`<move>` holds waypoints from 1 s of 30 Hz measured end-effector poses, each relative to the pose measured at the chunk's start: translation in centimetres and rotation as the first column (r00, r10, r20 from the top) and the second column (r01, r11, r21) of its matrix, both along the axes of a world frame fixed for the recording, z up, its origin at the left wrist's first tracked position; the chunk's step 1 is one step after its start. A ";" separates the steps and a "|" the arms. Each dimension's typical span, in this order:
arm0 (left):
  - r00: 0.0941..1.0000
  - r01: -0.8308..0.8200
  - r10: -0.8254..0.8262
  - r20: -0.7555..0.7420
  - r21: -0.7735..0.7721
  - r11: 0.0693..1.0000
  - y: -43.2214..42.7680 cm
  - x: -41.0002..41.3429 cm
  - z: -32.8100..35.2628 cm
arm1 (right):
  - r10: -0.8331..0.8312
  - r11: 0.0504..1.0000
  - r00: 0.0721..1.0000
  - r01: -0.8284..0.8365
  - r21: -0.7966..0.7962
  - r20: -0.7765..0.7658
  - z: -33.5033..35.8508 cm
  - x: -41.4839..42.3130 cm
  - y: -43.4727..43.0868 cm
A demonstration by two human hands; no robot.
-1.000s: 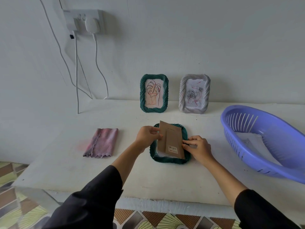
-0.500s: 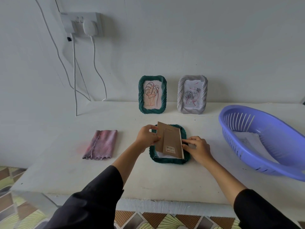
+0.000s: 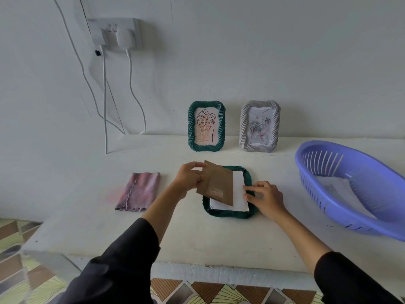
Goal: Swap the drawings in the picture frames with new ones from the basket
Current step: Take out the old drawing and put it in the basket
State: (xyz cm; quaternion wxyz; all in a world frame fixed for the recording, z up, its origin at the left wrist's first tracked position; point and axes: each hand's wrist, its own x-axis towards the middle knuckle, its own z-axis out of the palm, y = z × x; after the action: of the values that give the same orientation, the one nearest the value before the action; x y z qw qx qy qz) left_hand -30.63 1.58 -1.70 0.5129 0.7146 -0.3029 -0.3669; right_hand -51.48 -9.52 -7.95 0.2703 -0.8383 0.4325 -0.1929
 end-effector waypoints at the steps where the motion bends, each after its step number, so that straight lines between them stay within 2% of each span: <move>1: 0.998 -0.051 0.051 0.021 -0.002 0.999 0.2 0.7 0.1 | 0.003 1.000 1.000 -0.003 0.003 0.000 0.0 0.0 0.0; 6: 0.964 -0.252 0.247 0.094 0.050 0.966 2.2 4.2 -0.5 | 0.001 1.000 1.000 -0.001 -0.003 -0.007 0.0 0.0 0.2; 13: 0.943 -0.274 0.226 0.243 0.186 0.944 3.2 3.8 -2.6 | -0.011 1.000 1.000 0.011 0.004 -0.002 0.2 0.1 0.3; 16: 0.890 -0.263 0.137 0.434 0.245 0.933 3.1 3.2 -2.5 | -0.009 1.000 1.000 0.009 0.009 -0.011 0.2 0.1 0.3; 18: 0.776 -0.309 0.064 0.627 0.291 0.905 2.9 2.9 -2.7 | -0.009 1.000 1.000 0.009 0.013 -0.011 0.3 0.0 0.4; 19: 0.734 -0.330 0.056 0.677 0.284 0.900 2.6 2.7 -2.7 | -0.011 1.000 1.000 0.011 0.012 -0.010 0.3 0.0 0.4; 21: 0.722 -0.285 0.066 0.689 0.209 0.935 2.0 1.6 -2.5 | -0.012 1.000 1.000 0.012 0.013 -0.010 0.4 0.1 0.4; 23: 0.749 -0.157 0.022 0.662 0.146 0.977 1.0 -0.2 -2.4 | -0.011 1.000 1.000 0.011 0.013 -0.010 0.4 0.1 0.4; 25: 0.747 -0.074 -0.081 0.659 0.205 0.976 0.1 -1.9 -2.6 | -0.009 1.000 1.000 0.009 0.017 -0.006 0.6 0.0 0.5; 27: 0.708 -0.066 -0.192 0.679 0.334 0.940 -0.5 -2.8 -3.3 | -0.010 1.000 1.000 0.010 0.023 0.000 0.6 0.0 0.6; 30: 0.685 -0.100 -0.200 0.701 0.363 0.926 -0.7 -3.0 -4.0 | -0.016 1.000 1.000 0.016 0.027 0.006 0.5 0.0 0.7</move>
State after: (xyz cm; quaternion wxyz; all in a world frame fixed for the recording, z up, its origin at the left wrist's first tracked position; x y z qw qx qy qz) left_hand -33.62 0.88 -5.69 0.1947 0.8759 -0.4253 -0.1183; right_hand -51.47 -8.86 -7.44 0.2816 -0.8305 0.4407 -0.1919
